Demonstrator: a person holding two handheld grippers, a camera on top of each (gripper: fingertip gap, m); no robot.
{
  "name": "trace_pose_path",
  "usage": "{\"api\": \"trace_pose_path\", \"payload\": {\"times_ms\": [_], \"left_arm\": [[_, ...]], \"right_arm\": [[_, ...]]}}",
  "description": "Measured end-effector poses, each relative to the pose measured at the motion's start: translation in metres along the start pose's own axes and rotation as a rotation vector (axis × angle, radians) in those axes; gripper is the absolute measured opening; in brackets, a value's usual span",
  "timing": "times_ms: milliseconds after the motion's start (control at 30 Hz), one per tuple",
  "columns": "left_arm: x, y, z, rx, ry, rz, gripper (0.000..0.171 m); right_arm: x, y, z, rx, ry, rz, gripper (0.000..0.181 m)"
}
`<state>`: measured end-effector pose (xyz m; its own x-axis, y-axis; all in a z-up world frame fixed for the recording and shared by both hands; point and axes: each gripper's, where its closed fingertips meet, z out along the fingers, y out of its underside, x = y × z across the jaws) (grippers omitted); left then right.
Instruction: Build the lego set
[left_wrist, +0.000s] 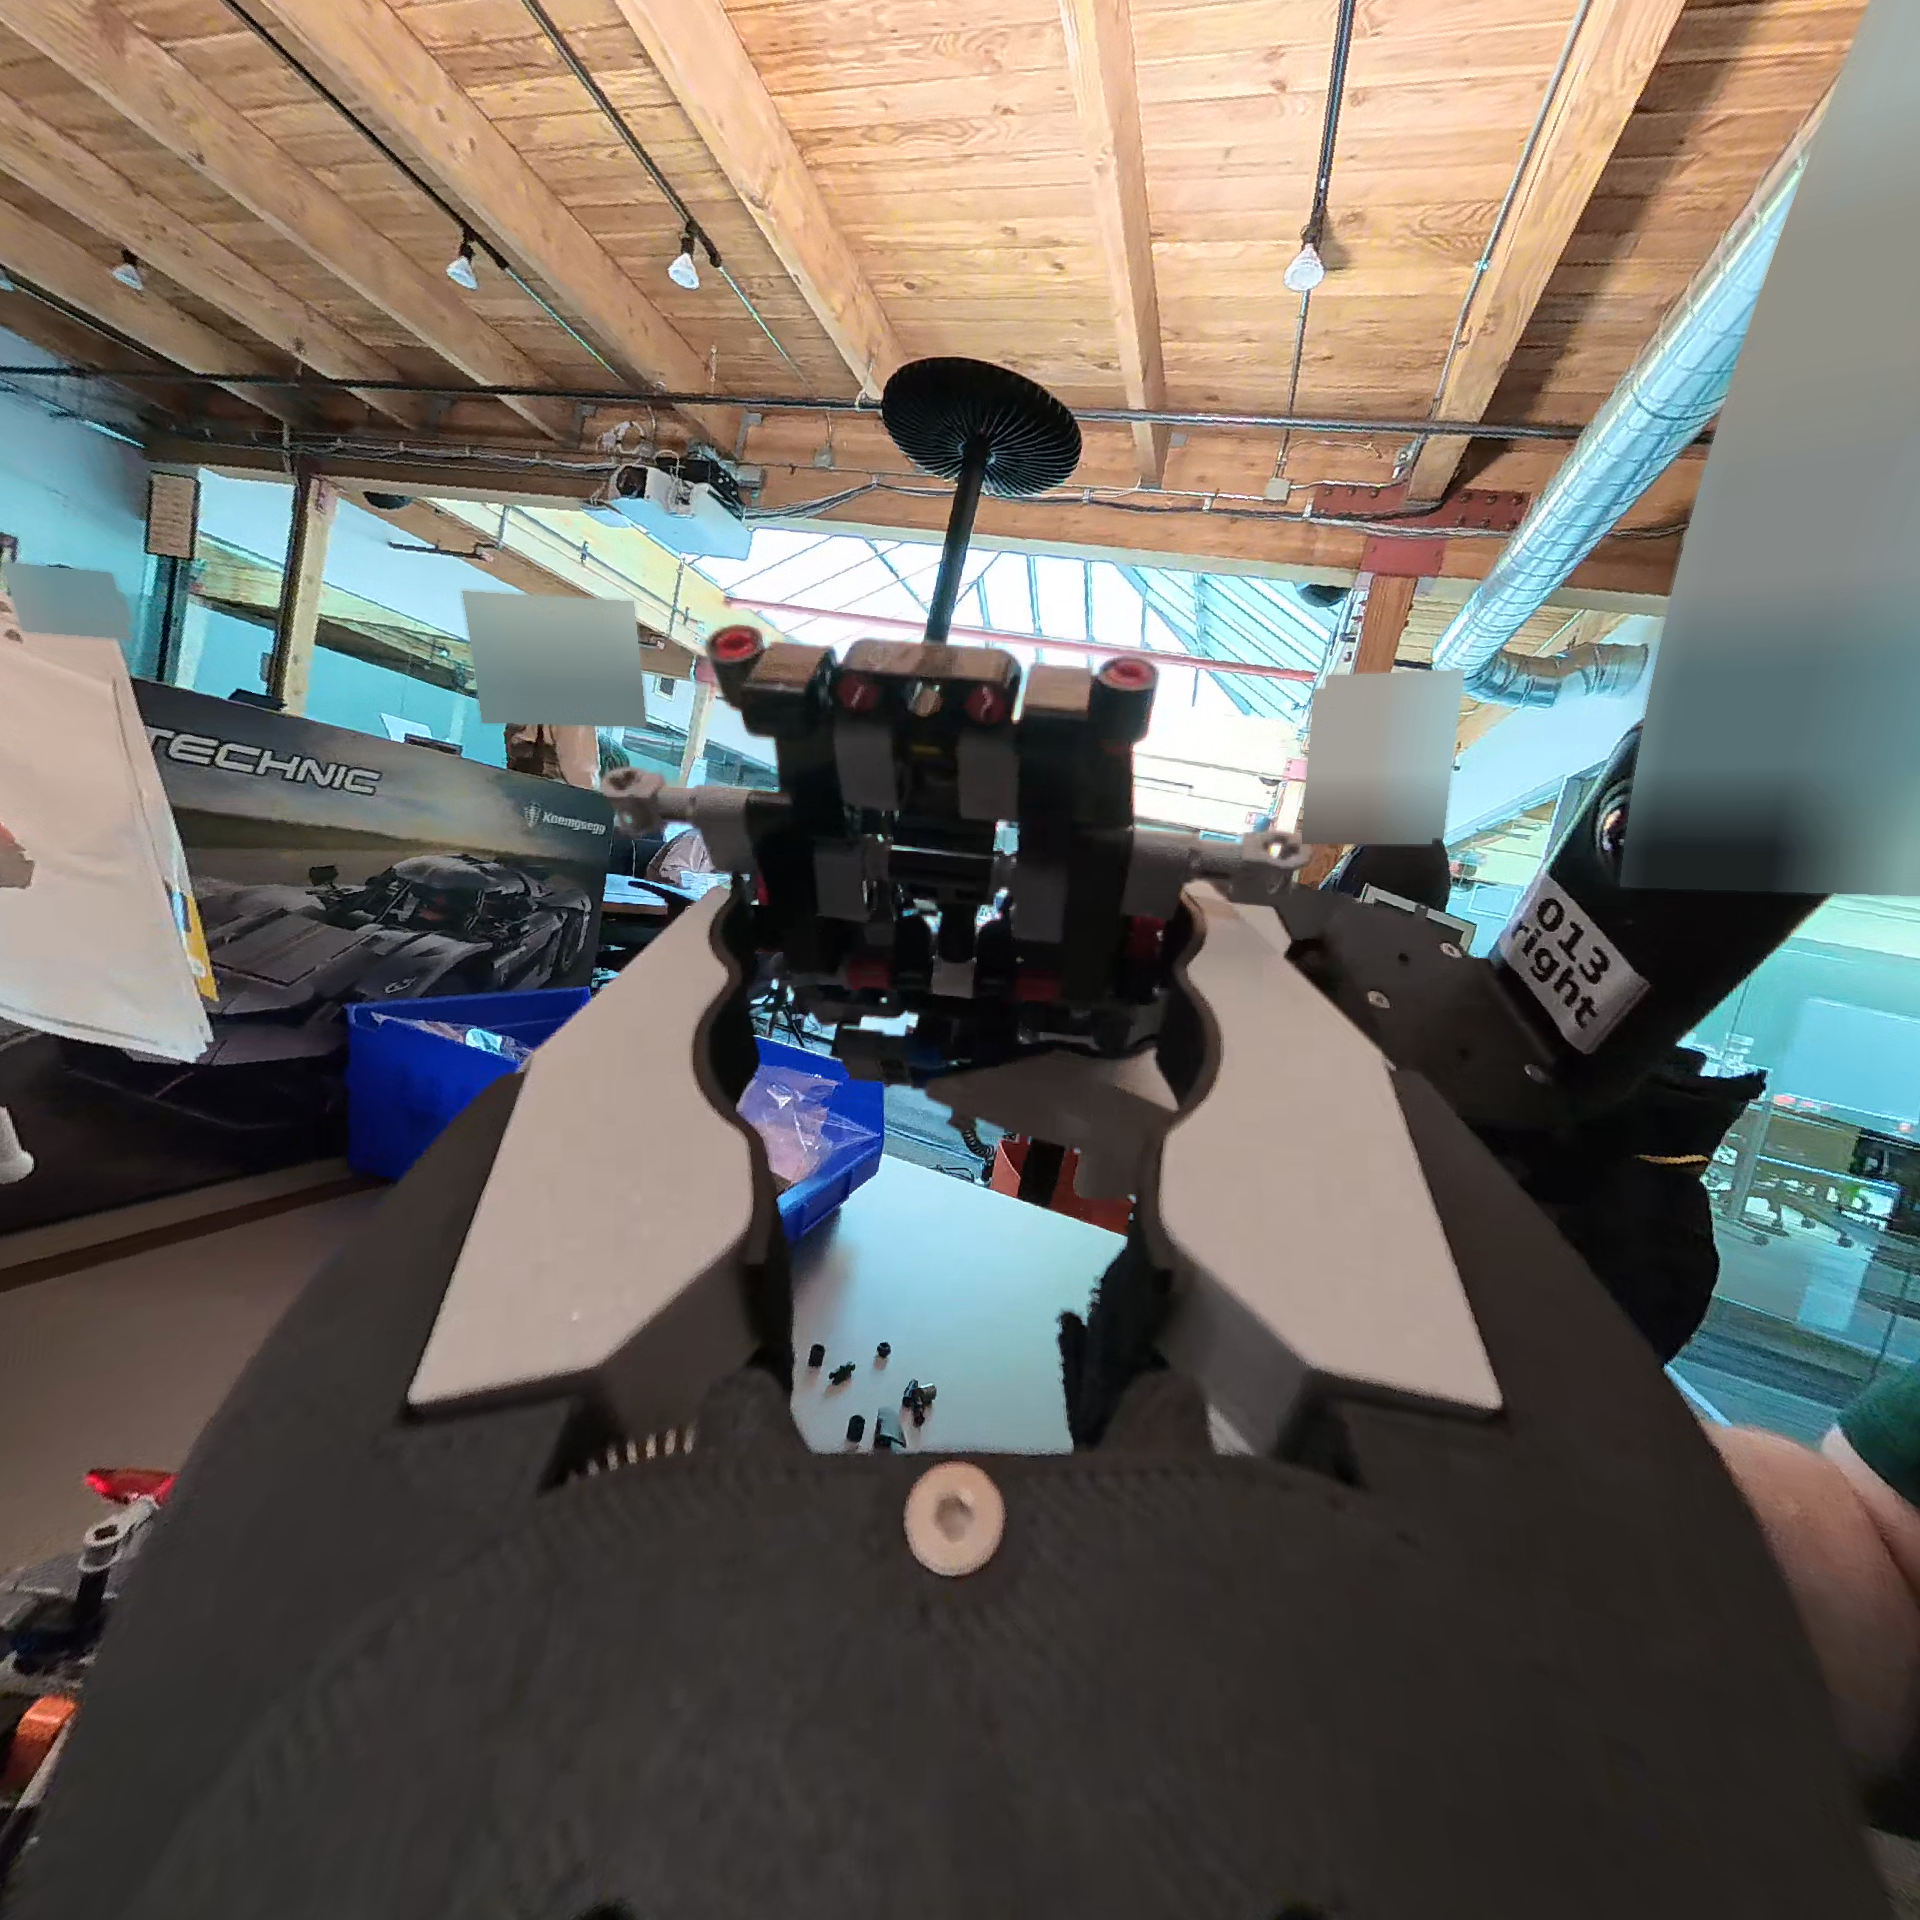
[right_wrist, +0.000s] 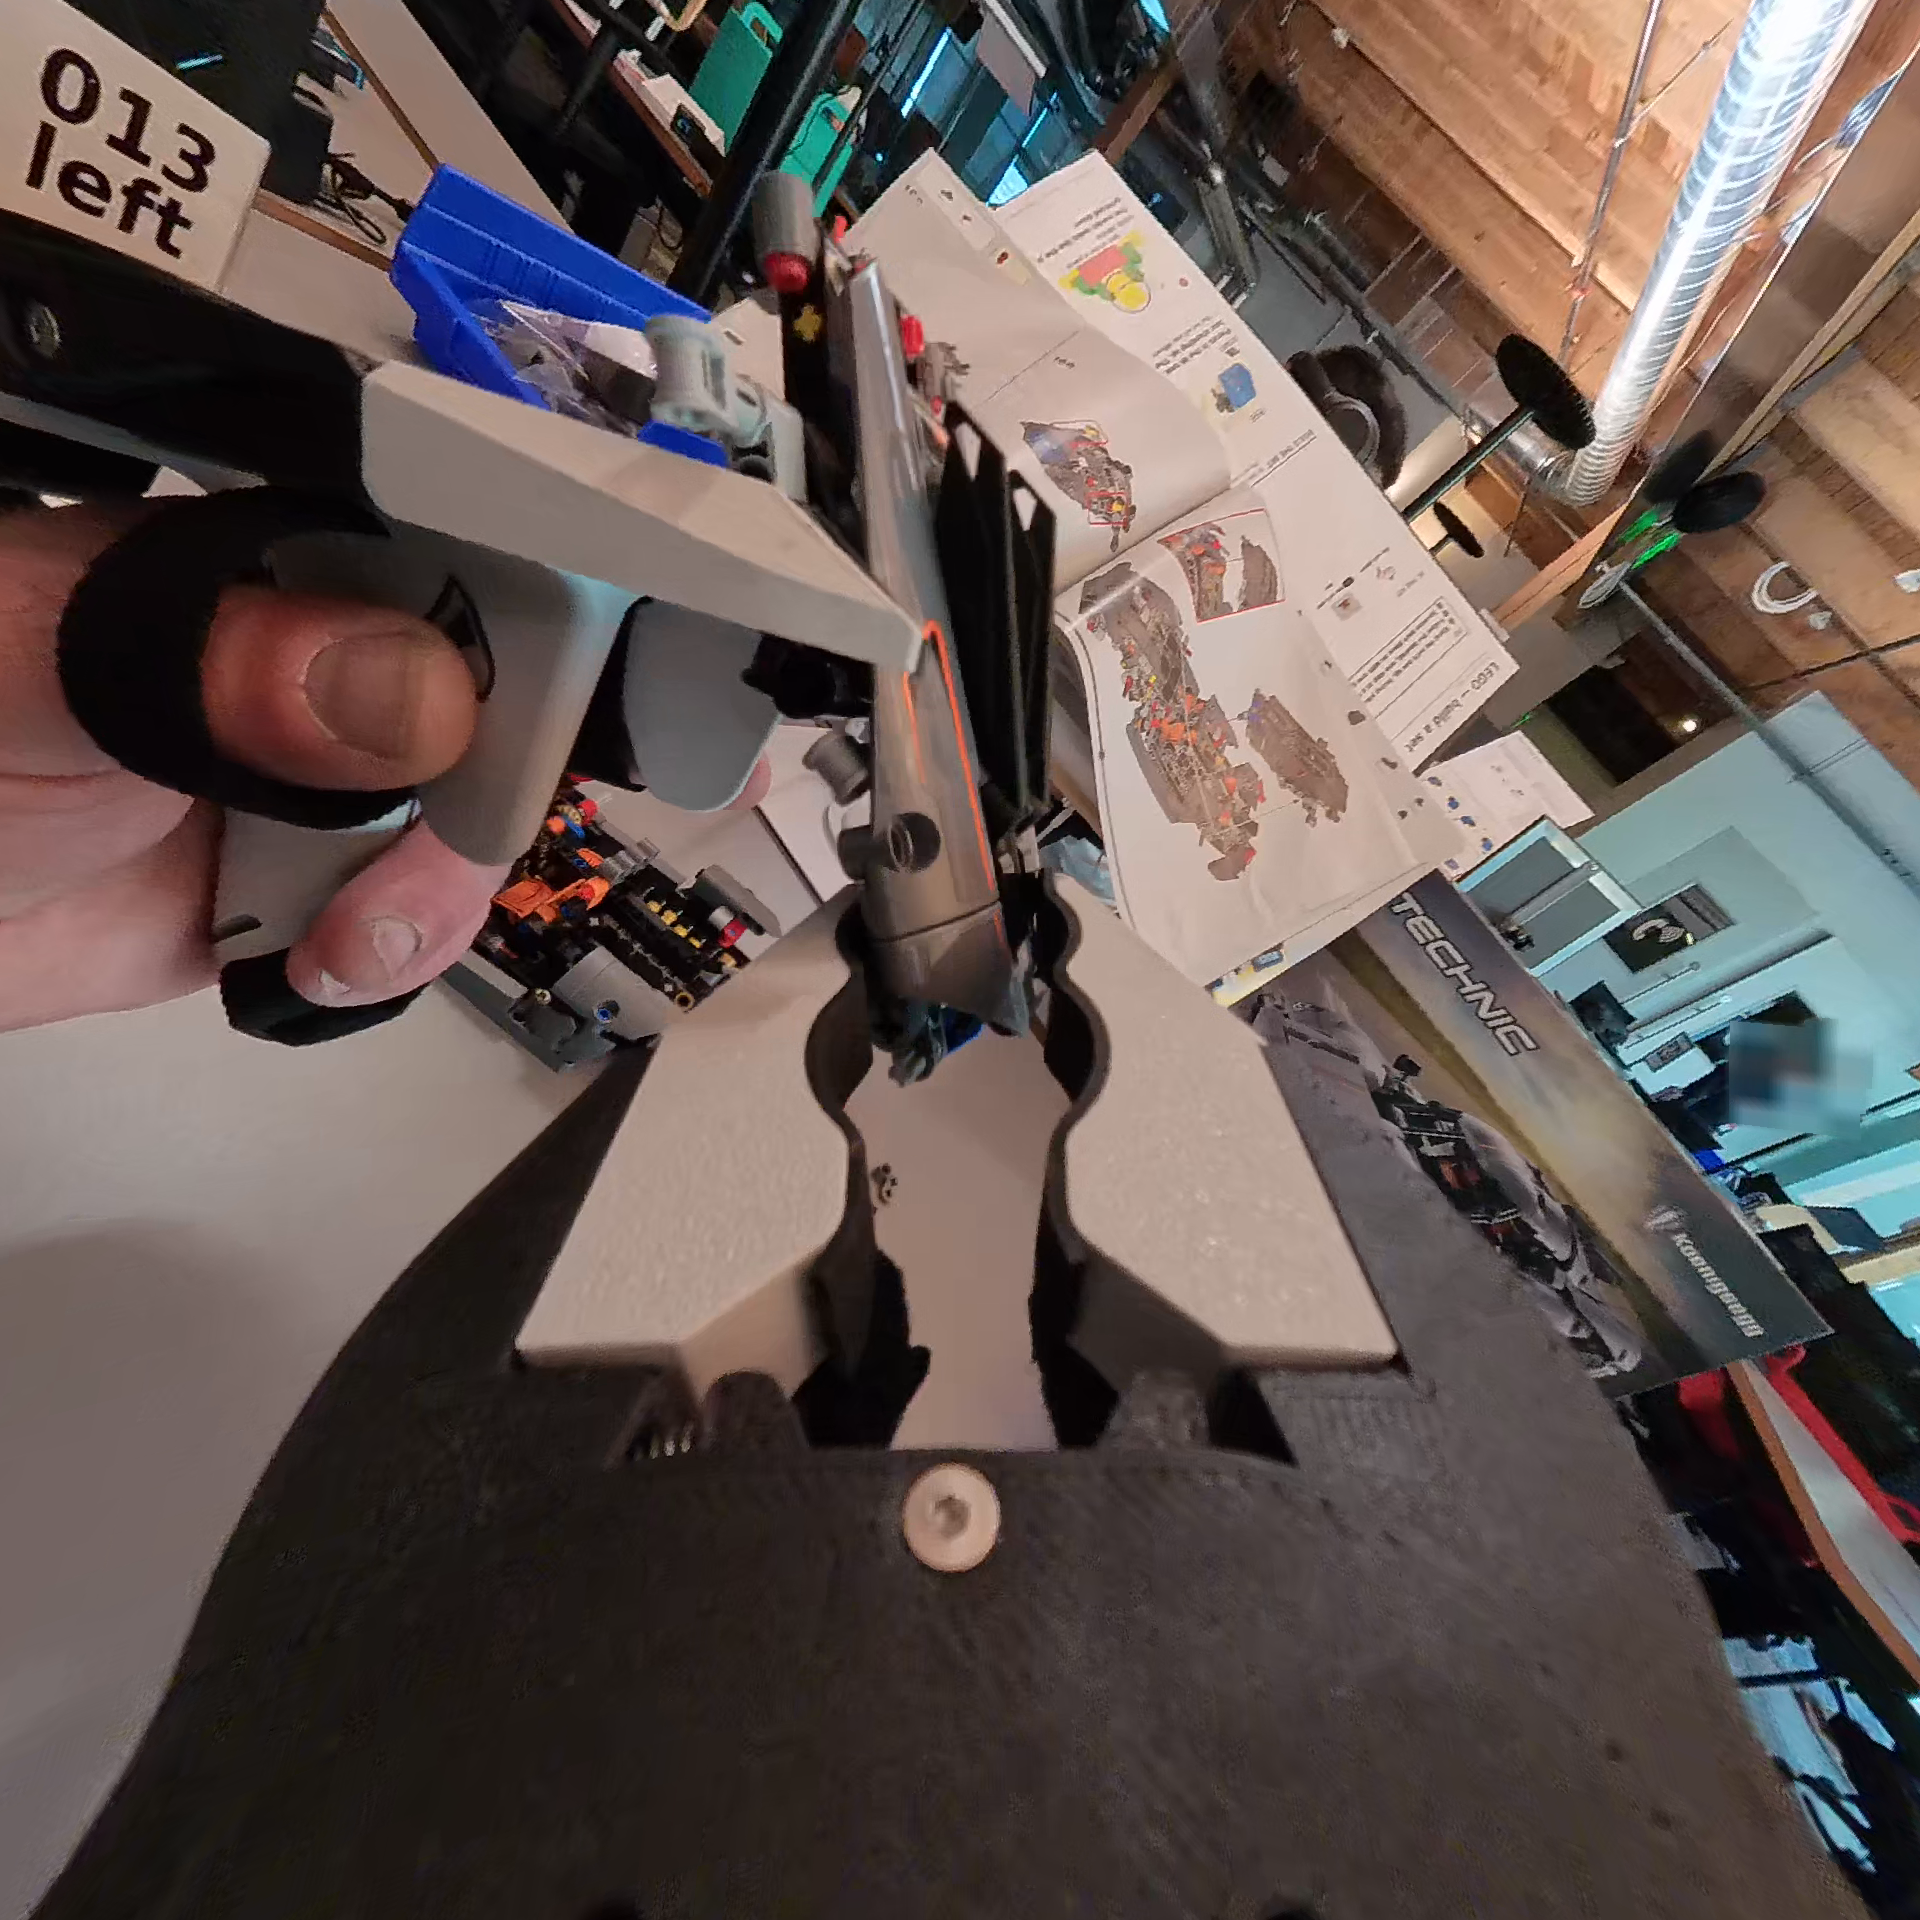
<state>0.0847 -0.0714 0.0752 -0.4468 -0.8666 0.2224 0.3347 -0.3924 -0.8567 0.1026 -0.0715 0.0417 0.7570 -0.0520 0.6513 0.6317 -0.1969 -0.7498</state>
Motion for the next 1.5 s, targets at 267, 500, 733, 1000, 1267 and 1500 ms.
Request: {"api": "trace_pose_path", "payload": {"times_ms": [267, 500, 733, 1000, 1267, 1500], "left_arm": [[0.004, -0.002, 0.002, 0.03, 0.044, -0.052, 0.077], [0.0, 0.0, 0.0, 0.062, 0.046, -0.113, 0.079], [0.001, 0.002, 0.001, 0.053, 0.066, -0.132, 0.08], [0.002, 0.001, 0.002, 0.113, 0.142, -0.296, 0.08], [-0.003, -0.001, -0.004, 0.178, 0.223, -0.422, 0.079], [-0.002, 0.002, -0.002, 0.168, 0.227, -0.399, 0.079]], "right_arm": [[0.009, -0.006, -0.004, 0.04, 0.057, -0.036, 0.023], [0.009, -0.01, -0.004, 0.073, 0.065, -0.012, 0.023], [0.012, -0.012, -0.006, 0.113, 0.043, 0.028, 0.022], [0.003, -0.019, -0.011, 0.108, 0.133, -0.216, 0.022], [0.0, -0.027, -0.018, 0.175, 0.055, -0.083, 0.047], [0.012, -0.017, -0.03, 0.174, 0.019, 0.034, 0.065]]}}
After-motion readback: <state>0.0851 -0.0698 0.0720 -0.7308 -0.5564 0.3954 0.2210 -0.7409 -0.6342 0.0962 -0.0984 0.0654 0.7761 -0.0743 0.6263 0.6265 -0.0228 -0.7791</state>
